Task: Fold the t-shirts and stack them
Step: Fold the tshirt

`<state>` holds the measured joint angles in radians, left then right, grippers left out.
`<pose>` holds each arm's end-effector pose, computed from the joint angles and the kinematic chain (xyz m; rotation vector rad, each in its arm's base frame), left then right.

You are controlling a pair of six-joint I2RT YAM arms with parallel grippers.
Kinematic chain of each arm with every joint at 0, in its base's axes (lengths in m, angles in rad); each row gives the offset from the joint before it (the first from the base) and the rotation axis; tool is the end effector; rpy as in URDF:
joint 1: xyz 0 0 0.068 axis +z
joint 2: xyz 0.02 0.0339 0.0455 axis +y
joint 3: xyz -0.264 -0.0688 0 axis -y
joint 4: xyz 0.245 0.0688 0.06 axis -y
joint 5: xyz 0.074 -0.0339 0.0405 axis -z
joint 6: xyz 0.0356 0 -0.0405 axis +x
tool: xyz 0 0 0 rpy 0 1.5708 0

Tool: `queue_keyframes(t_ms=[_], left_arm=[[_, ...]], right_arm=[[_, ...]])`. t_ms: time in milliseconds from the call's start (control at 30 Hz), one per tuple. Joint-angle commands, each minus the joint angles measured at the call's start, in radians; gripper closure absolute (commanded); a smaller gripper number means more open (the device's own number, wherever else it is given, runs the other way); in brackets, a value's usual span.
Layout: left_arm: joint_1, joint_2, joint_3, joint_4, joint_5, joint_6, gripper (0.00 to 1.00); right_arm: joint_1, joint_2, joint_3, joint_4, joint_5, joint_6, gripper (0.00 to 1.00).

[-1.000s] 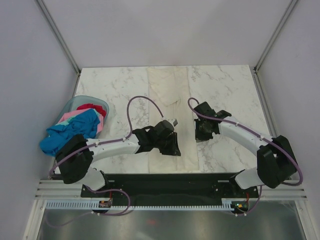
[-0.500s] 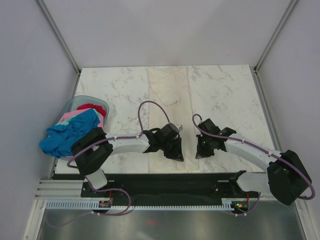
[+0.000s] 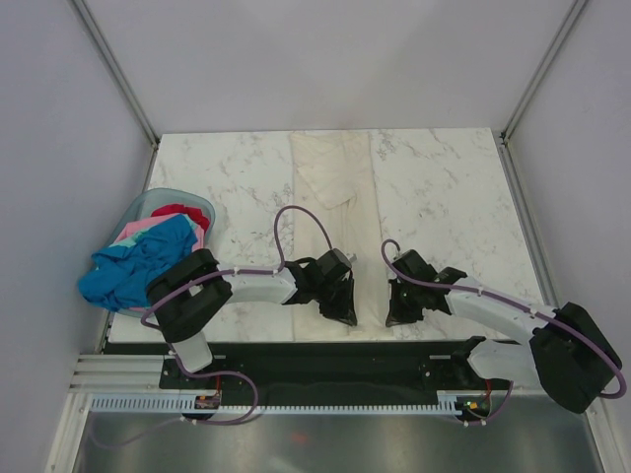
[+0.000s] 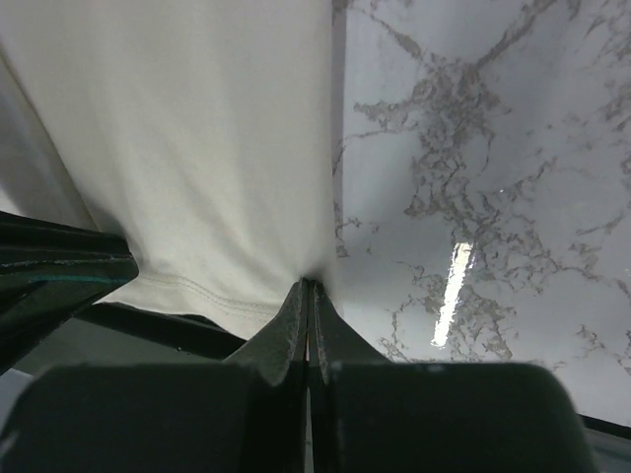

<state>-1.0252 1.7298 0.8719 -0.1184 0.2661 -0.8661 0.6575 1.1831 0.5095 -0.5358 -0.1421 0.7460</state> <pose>0.1623 -0.2853 0.1383 0.3437 2.8382 -0.9333 0.1455 0.1187 0.1498 0.0911 2.9133 0.5021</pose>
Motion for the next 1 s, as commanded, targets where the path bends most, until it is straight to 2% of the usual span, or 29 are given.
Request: queue_keyframes(t_ms=[0,300,633,767,967], left_arm=[[-0.004,0.028,-0.002,-0.001,-0.018,-0.005,0.79],[-0.006,-0.042,0.058,-0.072,-0.028,0.007,0.79],[-0.021,-0.027,0.082,-0.072,-0.031,0.010,0.78],[-0.032,0.000,0.067,-0.060,-0.039,0.003,0.78],[-0.030,0.010,0.036,-0.044,-0.044,-0.014,0.78]], right_arm=[[0.008,-0.016,-0.009,0.014,0.035,0.019,1.00],[0.010,-0.096,0.057,-0.070,0.045,0.032,1.00],[0.036,-0.174,-0.038,-0.038,0.027,0.085,1.00],[0.040,-0.157,-0.106,0.008,0.022,0.098,1.00],[0.042,-0.146,-0.117,0.019,0.041,0.099,1.00]])
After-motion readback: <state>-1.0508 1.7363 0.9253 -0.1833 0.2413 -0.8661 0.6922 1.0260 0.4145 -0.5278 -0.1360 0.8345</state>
